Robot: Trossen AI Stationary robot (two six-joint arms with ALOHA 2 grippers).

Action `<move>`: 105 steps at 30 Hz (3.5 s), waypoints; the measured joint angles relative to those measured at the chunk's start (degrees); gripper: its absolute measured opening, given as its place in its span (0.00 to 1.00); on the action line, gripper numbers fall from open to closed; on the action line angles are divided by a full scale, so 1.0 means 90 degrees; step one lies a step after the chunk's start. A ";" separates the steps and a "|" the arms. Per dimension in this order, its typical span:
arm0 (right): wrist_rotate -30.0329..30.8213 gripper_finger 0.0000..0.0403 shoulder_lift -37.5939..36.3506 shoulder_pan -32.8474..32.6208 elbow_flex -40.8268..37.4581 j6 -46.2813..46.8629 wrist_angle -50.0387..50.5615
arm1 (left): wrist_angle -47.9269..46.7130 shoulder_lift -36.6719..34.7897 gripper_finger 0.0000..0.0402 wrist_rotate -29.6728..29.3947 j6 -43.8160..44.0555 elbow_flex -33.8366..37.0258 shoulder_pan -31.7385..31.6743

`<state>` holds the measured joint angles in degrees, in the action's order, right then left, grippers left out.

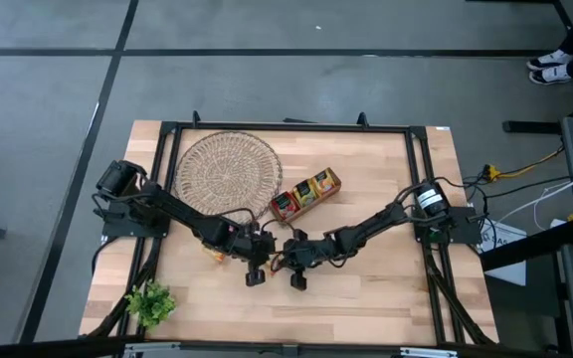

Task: Pick & Place Tea
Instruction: Put the orange tea bag into the right section of the wooden organizer

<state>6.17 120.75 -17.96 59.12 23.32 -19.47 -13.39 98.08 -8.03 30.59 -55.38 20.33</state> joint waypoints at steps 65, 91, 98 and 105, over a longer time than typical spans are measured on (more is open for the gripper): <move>-0.0258 0.07 0.0102 0.0064 -0.0068 0.0061 -0.0465 | 0.4680 -0.0355 0.02 0.0709 0.4456 0.2967 0.0030; -0.0879 0.42 -0.1200 0.0545 0.0109 -0.0145 -0.0467 | 0.0875 -0.0755 0.01 -0.0093 -0.0854 0.1263 0.0017; -0.0884 0.42 -0.1201 0.0682 0.0118 -0.0248 -0.0442 | -0.0070 -0.0828 0.01 -0.0660 -0.1616 0.0690 0.0021; -0.0838 0.42 -0.1202 0.0826 0.0121 -0.0326 -0.0204 | -0.0464 -0.0829 0.01 -0.0717 -0.1872 0.0369 0.0021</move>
<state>-1.37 109.93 -10.53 60.20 20.38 -21.31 -17.57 90.62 -14.49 13.74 -52.06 20.51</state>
